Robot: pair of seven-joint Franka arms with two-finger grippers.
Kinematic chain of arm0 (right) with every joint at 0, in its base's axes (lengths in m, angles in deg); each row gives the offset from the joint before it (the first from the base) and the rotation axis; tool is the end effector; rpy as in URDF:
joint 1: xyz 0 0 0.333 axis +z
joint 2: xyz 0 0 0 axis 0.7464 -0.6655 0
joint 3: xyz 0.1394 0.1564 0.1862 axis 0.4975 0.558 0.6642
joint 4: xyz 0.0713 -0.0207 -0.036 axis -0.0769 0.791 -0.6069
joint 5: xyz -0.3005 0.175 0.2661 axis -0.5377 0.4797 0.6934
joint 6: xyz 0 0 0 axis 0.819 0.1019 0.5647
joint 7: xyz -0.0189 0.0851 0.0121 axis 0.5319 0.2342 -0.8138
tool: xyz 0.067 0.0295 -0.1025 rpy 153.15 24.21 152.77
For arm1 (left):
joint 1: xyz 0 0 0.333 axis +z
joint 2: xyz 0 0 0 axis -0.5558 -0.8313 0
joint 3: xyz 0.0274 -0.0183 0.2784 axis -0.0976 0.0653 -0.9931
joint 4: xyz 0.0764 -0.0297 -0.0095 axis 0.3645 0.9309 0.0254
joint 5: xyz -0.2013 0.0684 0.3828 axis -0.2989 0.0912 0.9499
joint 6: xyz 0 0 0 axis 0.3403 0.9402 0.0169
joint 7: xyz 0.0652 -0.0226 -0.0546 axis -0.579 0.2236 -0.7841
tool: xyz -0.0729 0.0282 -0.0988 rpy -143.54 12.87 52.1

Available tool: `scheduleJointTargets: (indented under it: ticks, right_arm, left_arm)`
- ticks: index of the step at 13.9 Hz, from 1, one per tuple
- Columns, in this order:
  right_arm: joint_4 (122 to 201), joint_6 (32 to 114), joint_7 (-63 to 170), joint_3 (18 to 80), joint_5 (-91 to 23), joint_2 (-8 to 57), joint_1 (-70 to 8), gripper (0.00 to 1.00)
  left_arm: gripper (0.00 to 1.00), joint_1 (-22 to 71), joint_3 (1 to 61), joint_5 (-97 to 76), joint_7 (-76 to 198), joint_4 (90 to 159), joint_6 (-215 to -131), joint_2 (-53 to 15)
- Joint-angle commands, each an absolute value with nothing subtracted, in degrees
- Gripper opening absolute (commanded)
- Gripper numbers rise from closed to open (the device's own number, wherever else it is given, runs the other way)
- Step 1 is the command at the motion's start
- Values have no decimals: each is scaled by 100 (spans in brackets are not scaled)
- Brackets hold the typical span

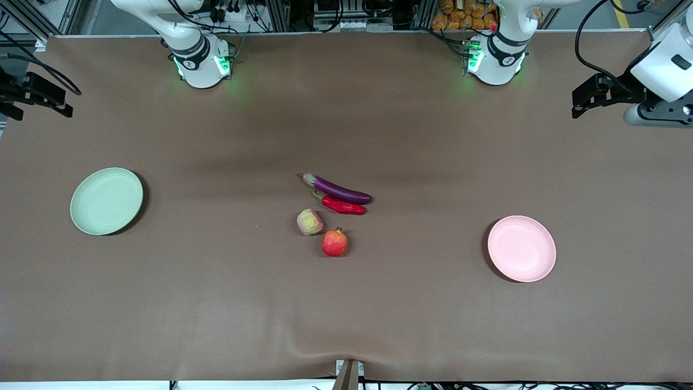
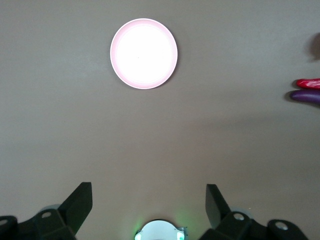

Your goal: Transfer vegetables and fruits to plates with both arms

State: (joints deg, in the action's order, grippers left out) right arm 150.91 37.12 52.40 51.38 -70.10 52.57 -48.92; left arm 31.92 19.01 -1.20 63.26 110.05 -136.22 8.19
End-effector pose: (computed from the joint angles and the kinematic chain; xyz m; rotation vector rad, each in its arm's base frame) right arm 0.5578 -0.0332 0.6118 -3.1119 -0.0753 0.1219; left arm 0.5668 -0.0835 0.6111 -3.1204 0.1140 0.1119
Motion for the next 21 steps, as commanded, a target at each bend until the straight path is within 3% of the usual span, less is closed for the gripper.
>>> scheduleJointTargets:
  ticks: [1, 6, 10, 17, 21]
  right_arm:
    - [15143, 3692, 5311, 5199, -7015, 5295, -4995, 100]
    - [15134, 3692, 5338, 5199, -7006, 5295, -4995, 100]
    - [15143, 3692, 5338, 5199, -7006, 5295, -5004, 100]
    - [15143, 3692, 5364, 5191, -7006, 5286, -5013, 100]
    - [15143, 3692, 5364, 5191, -7006, 5286, -5004, 100]
  left_arm:
    - [100, 3193, 1915, -227, 5767, 10589, -13608, 614]
    - [100, 3114, 1967, -270, 4583, 10402, -13661, 105]
    - [100, 2561, 2117, -682, 2413, 10156, -14055, -747]
    - [100, 1111, 2073, -1150, -945, 10147, -15434, -1741]
    - [100, 127, 2020, -1132, -3607, 10138, -16952, -2154]
